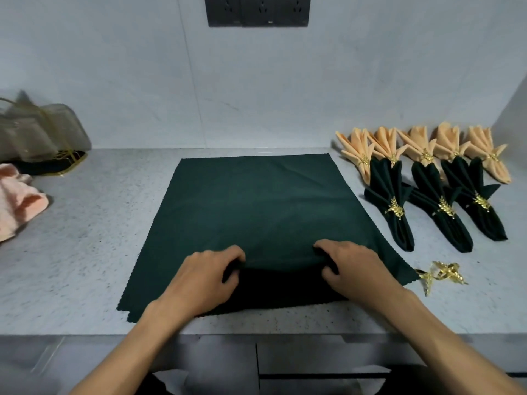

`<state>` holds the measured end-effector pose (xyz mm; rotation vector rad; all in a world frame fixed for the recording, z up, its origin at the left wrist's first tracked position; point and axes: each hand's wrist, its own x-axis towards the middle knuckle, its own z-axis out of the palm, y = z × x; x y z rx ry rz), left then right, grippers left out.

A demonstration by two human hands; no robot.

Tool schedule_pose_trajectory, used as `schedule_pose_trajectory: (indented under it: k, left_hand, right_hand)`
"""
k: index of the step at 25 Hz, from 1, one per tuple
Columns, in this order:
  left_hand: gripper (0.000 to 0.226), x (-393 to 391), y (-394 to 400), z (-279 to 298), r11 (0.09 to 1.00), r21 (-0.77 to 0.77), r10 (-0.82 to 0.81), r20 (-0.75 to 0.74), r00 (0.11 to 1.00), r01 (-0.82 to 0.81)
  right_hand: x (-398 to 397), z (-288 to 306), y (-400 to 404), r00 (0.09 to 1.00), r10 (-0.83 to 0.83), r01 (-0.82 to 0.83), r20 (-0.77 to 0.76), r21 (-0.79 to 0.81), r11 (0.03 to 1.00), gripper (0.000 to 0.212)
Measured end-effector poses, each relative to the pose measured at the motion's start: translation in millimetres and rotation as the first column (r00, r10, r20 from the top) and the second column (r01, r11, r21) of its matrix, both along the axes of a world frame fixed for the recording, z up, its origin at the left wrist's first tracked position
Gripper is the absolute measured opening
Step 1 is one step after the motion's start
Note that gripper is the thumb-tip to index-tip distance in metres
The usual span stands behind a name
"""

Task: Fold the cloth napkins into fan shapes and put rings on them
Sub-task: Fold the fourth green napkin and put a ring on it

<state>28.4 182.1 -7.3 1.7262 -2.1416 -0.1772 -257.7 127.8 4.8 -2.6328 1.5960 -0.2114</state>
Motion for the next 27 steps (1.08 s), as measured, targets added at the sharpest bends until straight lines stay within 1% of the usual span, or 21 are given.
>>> schedule_pose_trajectory:
  k: [2, 3, 5, 6, 7, 9, 11, 13, 14, 15, 17, 18, 19, 20, 21, 22, 23, 24, 25, 26, 27]
  left_hand:
    - [0.021, 10, -4, 7, 0.991, -0.029, 0.131, -0.031, 0.991, -0.132]
    - [0.021, 12, -6, 10, 0.988, -0.003, 0.153, 0.061, 0.986, -0.153]
    - [0.021, 6, -2, 10, 0.989, 0.043, 0.129, 0.238, 0.962, -0.144]
    - [0.026, 4, -1, 9, 0.986, 0.045, 0.143, 0.247, 0.958, -0.158]
    - [0.03, 4, -2, 9, 0.981, 0.032, 0.184, 0.194, 0.964, -0.193]
    - [0.026, 9, -4, 9, 0.972, 0.01, 0.235, 0.036, 0.971, -0.235]
    - [0.018, 20, -1, 13, 0.986, 0.074, 0.148, 0.053, 0.988, -0.151]
    - [0.016, 30, 6, 17, 0.982, 0.167, 0.05, 0.211, 0.976, -0.086]
    - [0.011, 35, 7, 20, 0.983, 0.158, 0.048, 0.259, 0.965, -0.092]
    - [0.009, 38, 9, 27, 0.982, 0.15, 0.067, 0.283, 0.957, -0.113]
    - [0.007, 45, 17, 49, 0.98, 0.182, 0.043, 0.21, 0.977, -0.083]
    - [0.005, 48, 24, 65, 0.966, 0.26, -0.019, 0.118, 0.993, -0.013]
    - [0.007, 51, 33, 85, 0.917, 0.393, -0.084, 0.008, 0.996, 0.074]
    - [0.011, 54, 40, 103, 0.834, 0.531, -0.124, -0.085, 0.989, 0.151]
    - [0.013, 56, 43, 117, 0.749, 0.634, -0.133, -0.144, 0.981, 0.195]
    - [0.012, 57, 38, 125, 0.716, 0.663, -0.139, -0.169, 0.976, 0.217]
    - [0.009, 58, 27, 126, 0.759, 0.623, -0.124, -0.15, 0.981, 0.191]
    - [0.004, 58, 9, 122, 0.853, 0.514, -0.07, -0.06, 0.996, 0.091]
    - [0.012, 53, -7, 115, 0.943, 0.328, 0.034, 0.082, 0.996, -0.059]
    - [0.027, 47, -19, 106, 0.979, 0.088, 0.162, 0.216, 0.963, -0.185]
    - [0.04, 40, -23, 95, 0.973, -0.071, 0.232, 0.217, 0.948, -0.221]
  right_hand:
    - [0, -5, -4, 0.999, -0.021, 0.019, -0.024, -0.063, 0.998, 0.043]
    - [-2, -8, -6, 0.998, -0.037, 0.033, -0.043, -0.091, 0.995, 0.044]
    - [3, -12, -5, 0.997, -0.065, 0.068, 0.052, -0.058, 0.996, 0.05]
    - [10, -15, -1, 0.994, -0.034, 0.04, 0.1, -0.057, 0.998, 0.055]
    - [20, -20, 7, 0.995, 0.01, 0.002, 0.097, -0.122, 0.993, 0.056]
    - [36, -27, 13, 0.996, 0.046, -0.018, 0.083, -0.306, 0.952, 0.039]
    - [34, -19, 7, 0.998, -0.043, 0.054, 0.037, -0.354, 0.934, 0.024]
    - [18, -8, -2, 0.988, -0.143, 0.116, -0.051, -0.358, 0.926, 0.029]
    - [10, 0, -5, 0.98, -0.174, 0.134, -0.093, -0.331, 0.934, 0.03]
    - [5, 10, -4, 0.971, -0.2, 0.159, -0.128, -0.276, 0.948, 0.027]
    - [-7, 28, 1, 0.957, -0.252, 0.226, -0.145, -0.174, 0.958, 0.012]
    - [-16, 41, 5, 0.961, -0.24, 0.229, -0.135, -0.091, 0.969, 0.01]
    - [-27, 55, 9, 0.981, -0.167, 0.174, -0.095, 0.069, 0.982, 0.013]
    - [-37, 71, 13, 0.996, -0.086, 0.091, -0.031, 0.298, 0.95, 0.019]
    - [-43, 84, 14, 0.998, -0.027, -0.006, 0.056, 0.522, 0.853, 0.023]
    - [-44, 94, 11, 0.992, -0.017, -0.069, 0.125, 0.652, 0.755, 0.025]
    - [-44, 97, 1, 0.988, -0.029, -0.081, 0.154, 0.663, 0.744, 0.024]
    - [-42, 95, -14, 0.992, -0.058, -0.016, 0.115, 0.556, 0.831, 0.021]
    - [-39, 89, -29, 0.994, -0.106, 0.093, 0.018, 0.34, 0.936, 0.018]
    - [-32, 83, -36, 0.98, -0.18, 0.184, -0.091, 0.037, 0.982, 0.026]
    - [-24, 75, -37, 0.971, -0.208, 0.189, -0.116, -0.158, 0.969, 0.041]
